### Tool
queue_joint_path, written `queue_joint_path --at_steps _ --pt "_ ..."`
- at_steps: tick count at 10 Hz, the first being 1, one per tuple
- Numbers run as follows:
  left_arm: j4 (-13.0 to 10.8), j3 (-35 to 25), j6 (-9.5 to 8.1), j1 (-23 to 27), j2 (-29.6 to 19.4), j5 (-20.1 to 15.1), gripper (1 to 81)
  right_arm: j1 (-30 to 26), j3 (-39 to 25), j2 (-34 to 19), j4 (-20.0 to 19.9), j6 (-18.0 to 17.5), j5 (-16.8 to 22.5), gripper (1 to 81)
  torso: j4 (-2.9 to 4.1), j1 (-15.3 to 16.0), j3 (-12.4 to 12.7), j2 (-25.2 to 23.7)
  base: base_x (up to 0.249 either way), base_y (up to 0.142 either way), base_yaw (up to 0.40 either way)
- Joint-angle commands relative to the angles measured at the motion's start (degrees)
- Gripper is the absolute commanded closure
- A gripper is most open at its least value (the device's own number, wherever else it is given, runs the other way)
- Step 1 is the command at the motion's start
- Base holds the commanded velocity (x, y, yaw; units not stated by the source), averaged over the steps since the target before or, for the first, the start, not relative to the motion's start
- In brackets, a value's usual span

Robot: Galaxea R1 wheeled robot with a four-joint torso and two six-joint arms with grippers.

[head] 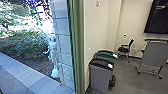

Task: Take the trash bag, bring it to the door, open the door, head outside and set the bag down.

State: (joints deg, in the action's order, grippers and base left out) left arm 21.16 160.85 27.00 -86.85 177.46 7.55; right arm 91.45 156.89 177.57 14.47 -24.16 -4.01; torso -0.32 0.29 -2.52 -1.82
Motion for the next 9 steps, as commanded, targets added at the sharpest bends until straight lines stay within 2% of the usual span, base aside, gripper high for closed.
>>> queue_joint_path --at_steps 1,4,9 --pt "-0.7 -0.2 0.42 2.4 0.5 -3.3 81.1 -2.2 -0.6 1.1 1.0 0.8 2.9 1.0 0.00 0.0 0.0 0.0 0.000 0.000 -0.148" --pt "-0.6 0.0 0.33 2.3 0.5 -3.2 81.1 -2.2 -0.6 1.1 1.0 0.8 2.9 1.0 0.00 0.0 0.0 0.0 0.000 0.000 0.049" --pt "-0.8 0.0 0.42 2.3 0.4 -3.2 81.1 -2.1 -0.6 1.1 1.0 0.8 2.8 1.0 0.00 0.0 0.0 0.0 0.000 0.000 0.276"
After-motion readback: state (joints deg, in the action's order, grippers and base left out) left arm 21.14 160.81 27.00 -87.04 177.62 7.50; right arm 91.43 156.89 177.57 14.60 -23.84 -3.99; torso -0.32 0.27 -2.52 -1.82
